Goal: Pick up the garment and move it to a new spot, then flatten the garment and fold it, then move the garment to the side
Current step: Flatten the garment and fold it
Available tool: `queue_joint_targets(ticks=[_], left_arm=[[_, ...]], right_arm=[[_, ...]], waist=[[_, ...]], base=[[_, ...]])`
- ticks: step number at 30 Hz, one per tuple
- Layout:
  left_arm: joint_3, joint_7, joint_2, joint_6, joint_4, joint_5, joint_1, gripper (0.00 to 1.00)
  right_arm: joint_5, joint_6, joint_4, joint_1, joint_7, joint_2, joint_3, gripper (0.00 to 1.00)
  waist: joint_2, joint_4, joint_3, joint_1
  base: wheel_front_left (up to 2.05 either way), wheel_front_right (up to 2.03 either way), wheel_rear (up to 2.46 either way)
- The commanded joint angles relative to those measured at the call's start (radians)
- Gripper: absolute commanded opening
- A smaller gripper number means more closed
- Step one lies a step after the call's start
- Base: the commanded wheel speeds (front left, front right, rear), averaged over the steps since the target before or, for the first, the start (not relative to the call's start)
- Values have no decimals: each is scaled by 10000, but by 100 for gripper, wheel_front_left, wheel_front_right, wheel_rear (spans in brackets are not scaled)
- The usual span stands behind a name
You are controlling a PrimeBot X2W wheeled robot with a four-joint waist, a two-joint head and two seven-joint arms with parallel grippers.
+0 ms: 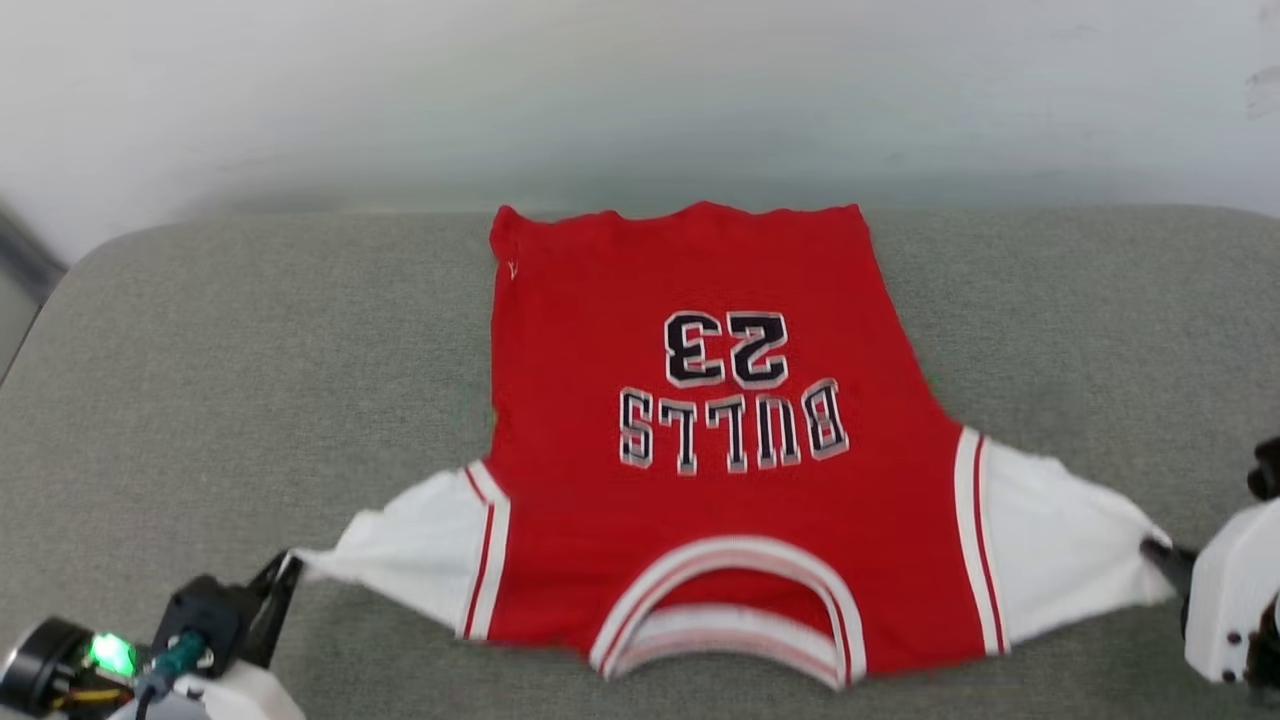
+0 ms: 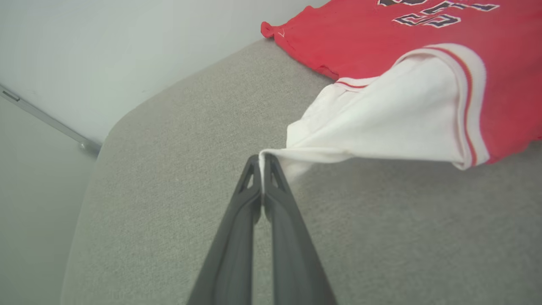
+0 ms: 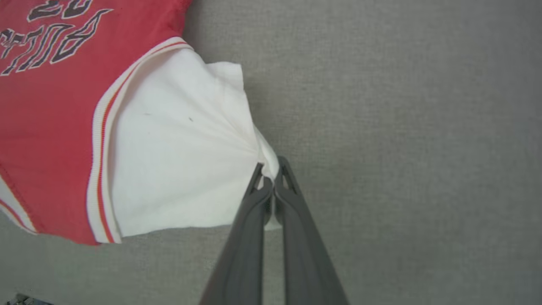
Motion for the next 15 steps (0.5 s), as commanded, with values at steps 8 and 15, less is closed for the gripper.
queue_joint_targets(ticks=[8,15], left_arm=[[46,179,108,472,-441,-452,1687,0],[-287,321,-19,310,-381,-586,2062,0]], right_arm=[[-211,-10,-736,1644,1733,18,-427,0],[-444,-10,-1105,2098,2321,178,-676,0]], waist=[[0,-237,19,3],[0,-196,163,3]], base=[[0,0,0],[0,0,0]])
